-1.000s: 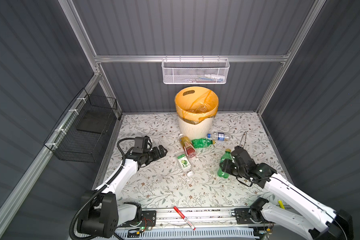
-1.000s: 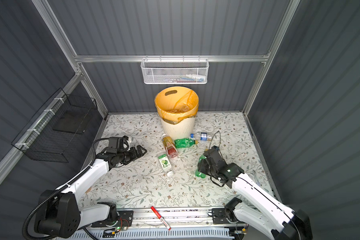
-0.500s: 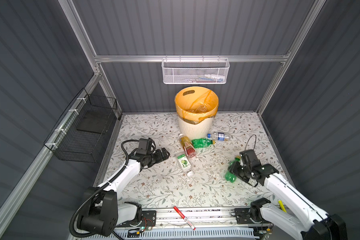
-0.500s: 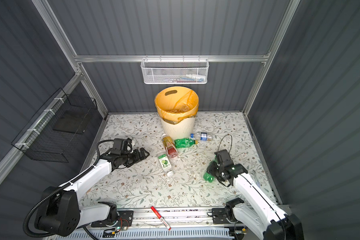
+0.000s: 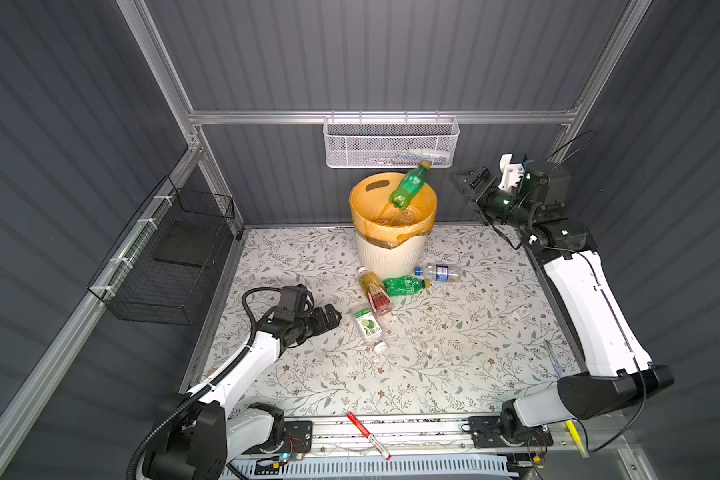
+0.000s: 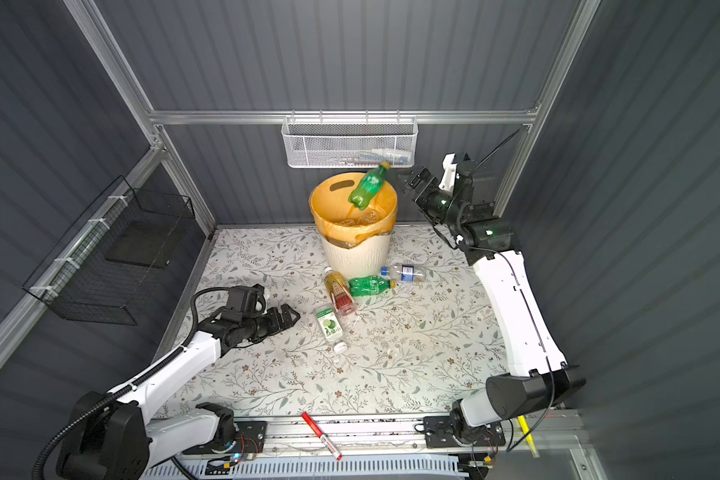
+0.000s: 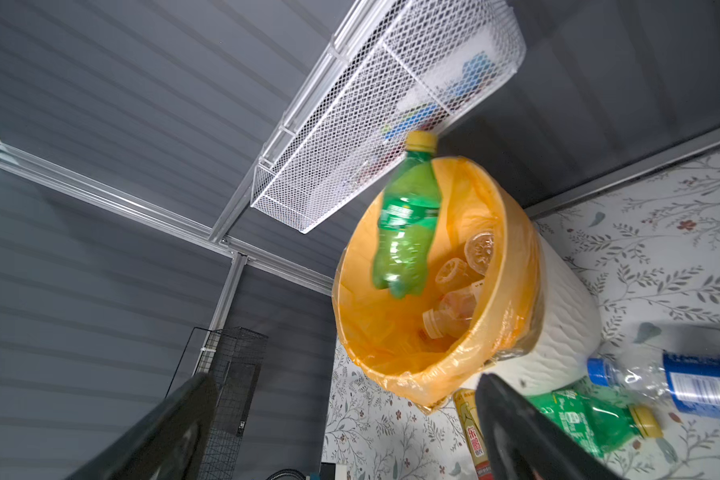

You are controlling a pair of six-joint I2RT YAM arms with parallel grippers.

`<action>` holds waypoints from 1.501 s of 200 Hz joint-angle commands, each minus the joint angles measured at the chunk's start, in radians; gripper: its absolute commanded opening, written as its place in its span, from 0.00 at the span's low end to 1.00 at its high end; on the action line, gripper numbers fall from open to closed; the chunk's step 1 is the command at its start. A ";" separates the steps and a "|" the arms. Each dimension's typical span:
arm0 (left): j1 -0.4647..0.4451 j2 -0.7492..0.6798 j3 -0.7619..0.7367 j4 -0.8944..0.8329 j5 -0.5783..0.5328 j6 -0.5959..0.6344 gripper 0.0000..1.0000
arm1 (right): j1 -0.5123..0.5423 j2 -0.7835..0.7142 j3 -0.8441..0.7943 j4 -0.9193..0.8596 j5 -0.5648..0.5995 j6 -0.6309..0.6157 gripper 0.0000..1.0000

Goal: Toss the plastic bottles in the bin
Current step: 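Withdraw right arm while left gripper reaches the clear lime-label bottle, then grasp the clear lime-label bottle with the left gripper and lift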

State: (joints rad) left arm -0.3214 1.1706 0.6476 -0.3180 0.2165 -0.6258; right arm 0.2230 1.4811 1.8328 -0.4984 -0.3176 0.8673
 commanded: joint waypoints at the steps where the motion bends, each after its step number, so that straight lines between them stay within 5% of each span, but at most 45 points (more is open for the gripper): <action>1: -0.006 0.030 0.021 -0.012 0.001 -0.013 1.00 | -0.012 -0.027 -0.028 -0.015 0.012 -0.007 0.99; 69: -0.155 0.101 0.110 -0.015 -0.066 -0.110 1.00 | -0.067 -0.158 -0.245 -0.046 0.042 -0.096 0.99; 141: -0.344 0.351 0.261 -0.082 -0.202 -0.275 1.00 | -0.205 -0.314 -0.569 0.036 -0.050 -0.066 0.99; 240: -0.377 0.636 0.470 -0.179 -0.206 -0.223 1.00 | -0.336 -0.345 -0.759 0.186 -0.186 -0.002 0.99; 300: -0.377 0.623 0.459 -0.266 -0.250 -0.166 0.96 | -0.365 -0.343 -0.807 0.222 -0.207 0.019 0.99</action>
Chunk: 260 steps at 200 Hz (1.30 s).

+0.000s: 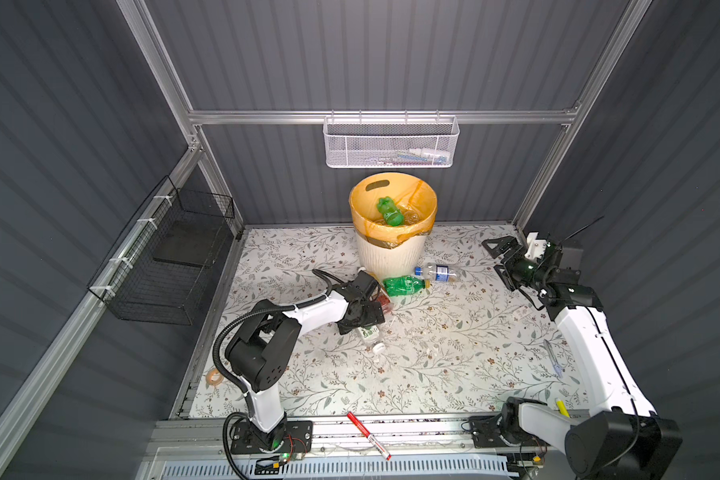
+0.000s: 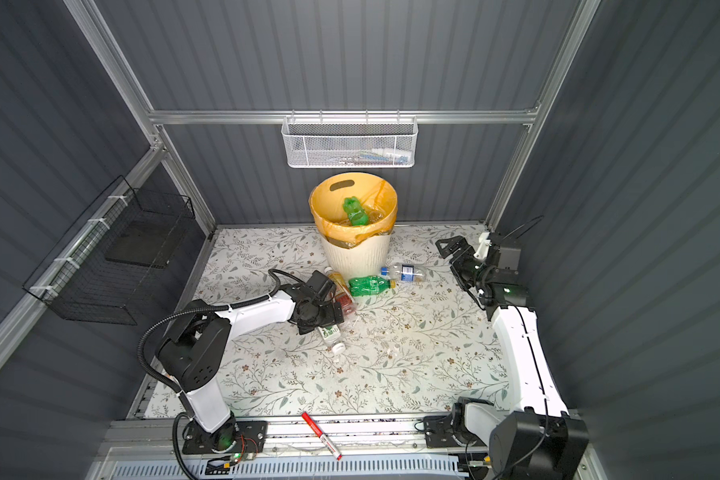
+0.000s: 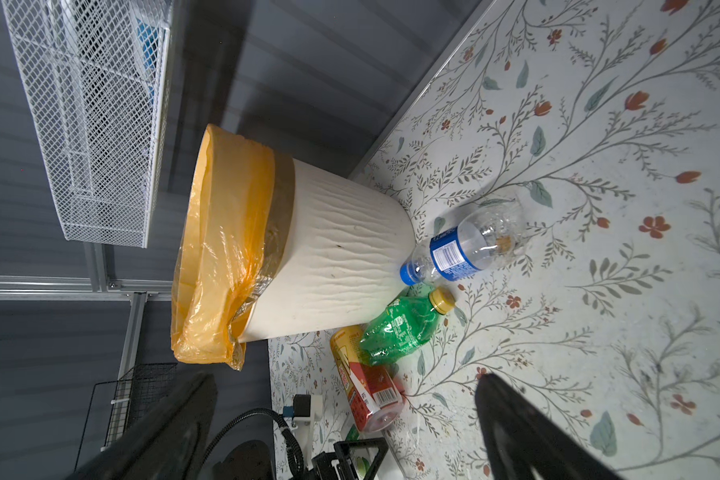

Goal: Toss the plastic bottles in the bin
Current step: 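Grasp the clear lime-label bottle with the left gripper and lift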

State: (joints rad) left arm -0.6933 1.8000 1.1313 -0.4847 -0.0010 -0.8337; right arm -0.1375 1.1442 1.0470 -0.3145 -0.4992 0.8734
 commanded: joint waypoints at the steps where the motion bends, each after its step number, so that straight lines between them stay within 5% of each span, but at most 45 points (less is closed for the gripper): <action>1: -0.005 -0.008 -0.027 -0.101 -0.033 0.043 0.95 | -0.004 -0.006 -0.022 0.040 -0.026 0.014 0.99; 66: 0.016 -0.106 -0.136 -0.143 -0.074 0.095 0.74 | -0.005 0.000 -0.053 0.069 -0.043 0.050 0.99; 114: 0.036 -0.111 -0.105 -0.192 -0.073 0.188 0.90 | -0.003 -0.018 -0.081 0.048 -0.035 0.040 0.99; 192: 0.036 -0.139 -0.124 -0.162 -0.068 0.178 0.60 | -0.004 -0.055 -0.118 0.029 -0.022 0.040 0.99; 232: 0.051 -0.202 -0.155 -0.165 -0.091 0.178 0.58 | -0.001 -0.068 -0.128 0.012 -0.022 0.035 0.99; 260: 0.149 -0.277 -0.217 -0.148 -0.083 0.227 0.58 | 0.009 -0.084 -0.143 -0.024 -0.001 0.004 0.99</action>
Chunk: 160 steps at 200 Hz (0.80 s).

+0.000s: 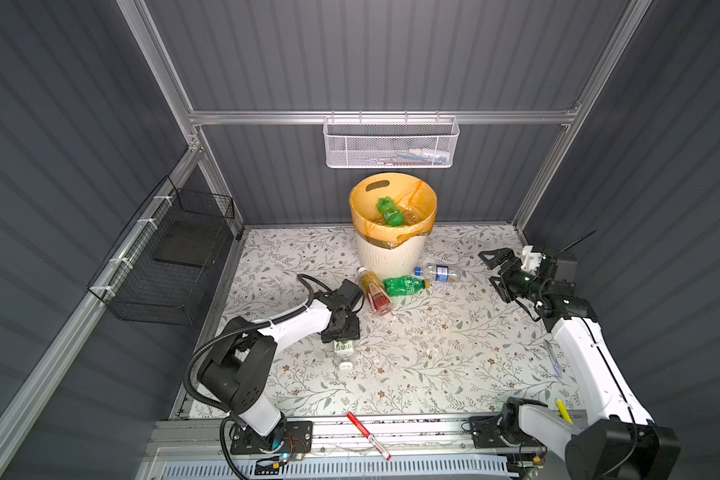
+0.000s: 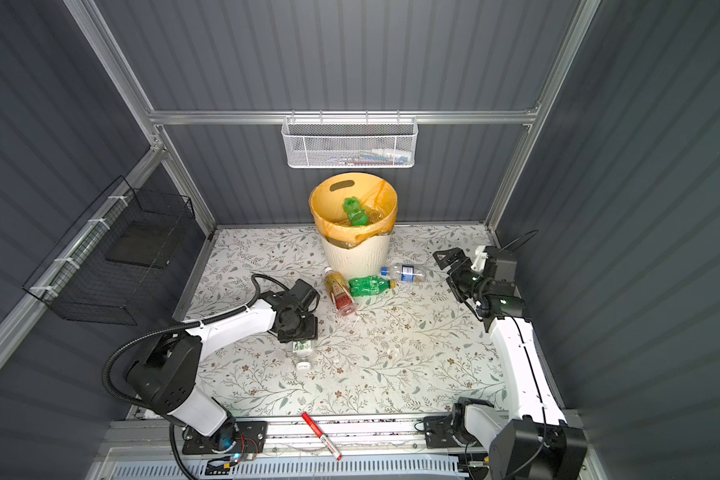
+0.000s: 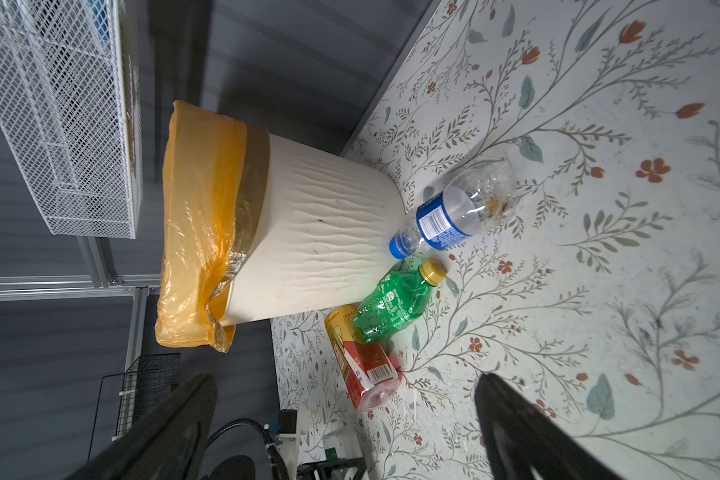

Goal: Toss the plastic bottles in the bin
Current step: 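Grasp the clear lime-label bottle with the left gripper and lift, then carry the lime-label bottle over the bin and open the left gripper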

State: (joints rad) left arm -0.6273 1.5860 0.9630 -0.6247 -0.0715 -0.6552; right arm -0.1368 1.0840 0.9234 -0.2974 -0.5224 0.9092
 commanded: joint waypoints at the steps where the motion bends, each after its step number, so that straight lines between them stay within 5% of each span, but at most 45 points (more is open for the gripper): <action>1: 0.089 -0.065 -0.051 -0.008 -0.012 0.051 0.58 | 0.009 -0.024 -0.020 -0.041 0.022 -0.032 0.99; 97: 0.454 0.015 -0.063 0.096 0.041 0.227 0.61 | 0.082 -0.077 -0.140 -0.086 0.081 -0.053 0.99; 126: 0.491 0.053 -0.036 0.103 0.028 0.234 0.78 | 0.096 -0.088 -0.152 -0.086 0.099 -0.053 0.99; 160: 0.491 0.038 -0.039 0.095 0.043 0.231 0.78 | 0.105 -0.082 -0.158 -0.086 0.107 -0.050 0.99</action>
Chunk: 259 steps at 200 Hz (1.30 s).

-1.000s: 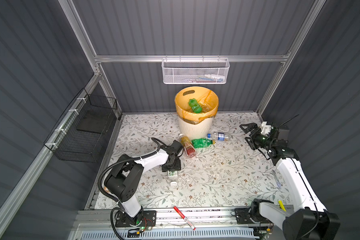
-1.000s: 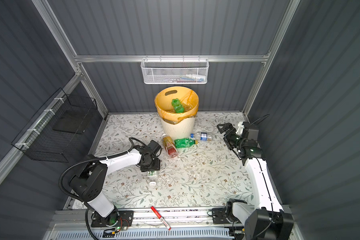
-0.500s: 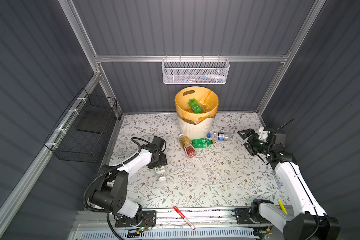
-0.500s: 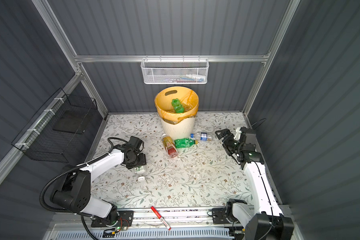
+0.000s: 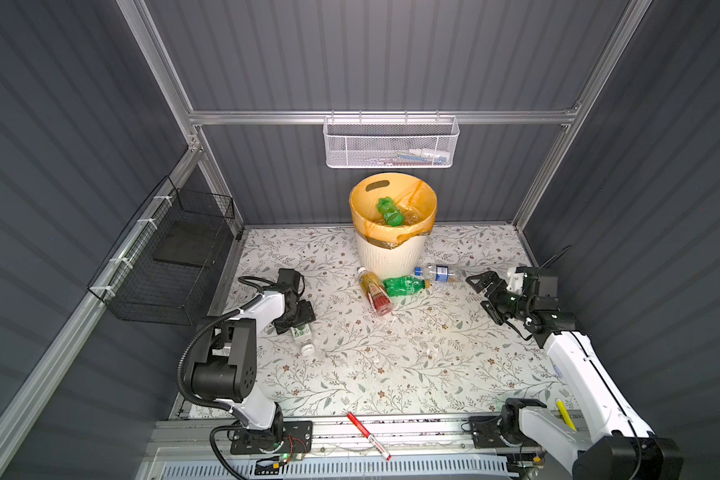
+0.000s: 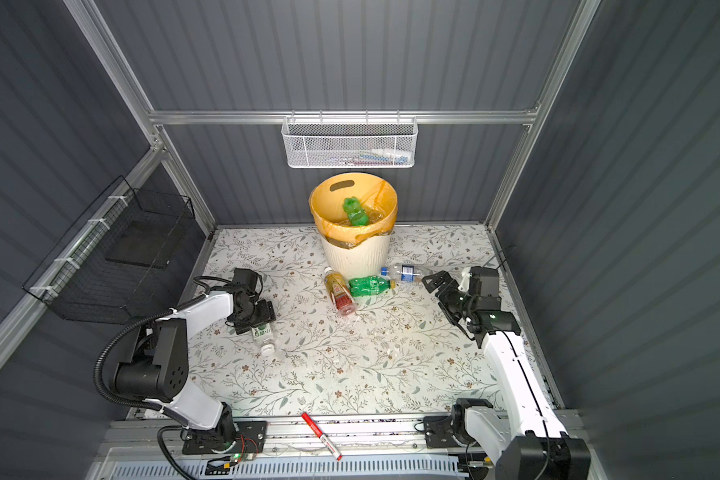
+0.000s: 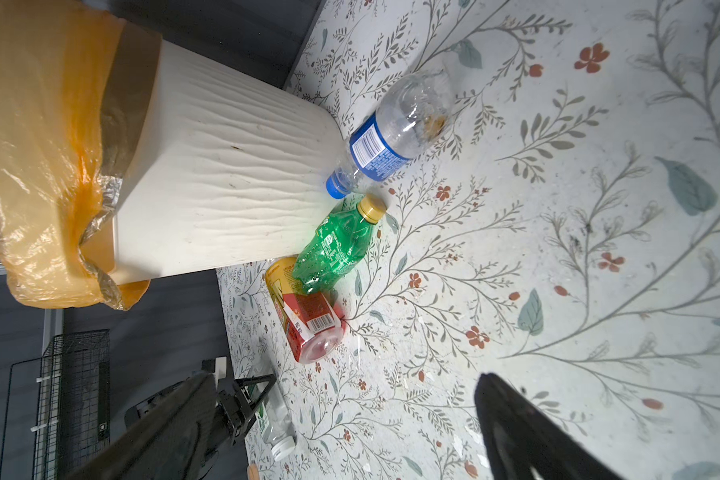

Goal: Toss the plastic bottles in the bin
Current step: 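Carry the lime-label bottle over the bin and open the left gripper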

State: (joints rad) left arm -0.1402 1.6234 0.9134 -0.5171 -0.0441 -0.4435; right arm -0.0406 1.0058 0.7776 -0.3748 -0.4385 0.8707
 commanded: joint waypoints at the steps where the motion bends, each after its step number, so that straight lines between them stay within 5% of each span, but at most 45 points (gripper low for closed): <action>1: 0.004 -0.001 0.010 -0.012 0.016 0.019 0.78 | 0.009 -0.003 -0.012 -0.009 0.024 -0.012 0.99; 88: 0.004 -0.166 -0.134 -0.037 0.057 -0.040 0.83 | 0.060 0.046 -0.008 0.005 0.037 -0.004 0.99; 145: 0.004 -0.134 -0.146 0.006 0.088 -0.045 0.62 | 0.085 0.058 -0.006 0.013 0.050 0.005 0.99; 185: 0.004 -0.156 -0.100 -0.017 0.090 -0.043 0.57 | 0.089 0.063 -0.009 0.014 0.053 0.004 0.99; 221: -0.009 -0.208 0.267 -0.127 0.111 -0.040 0.53 | 0.093 0.058 -0.006 0.017 0.053 0.006 0.99; 247: -0.094 -0.074 0.884 -0.221 0.119 0.017 0.56 | 0.093 0.057 -0.007 0.023 0.056 0.005 0.99; 259: -0.184 0.078 1.228 -0.294 0.142 0.057 0.69 | 0.094 0.064 -0.009 0.033 0.054 0.011 0.99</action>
State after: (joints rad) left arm -0.1963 1.5536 1.6085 -0.7090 0.0444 -0.4637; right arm 0.0486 1.0657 0.7757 -0.3618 -0.3927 0.8749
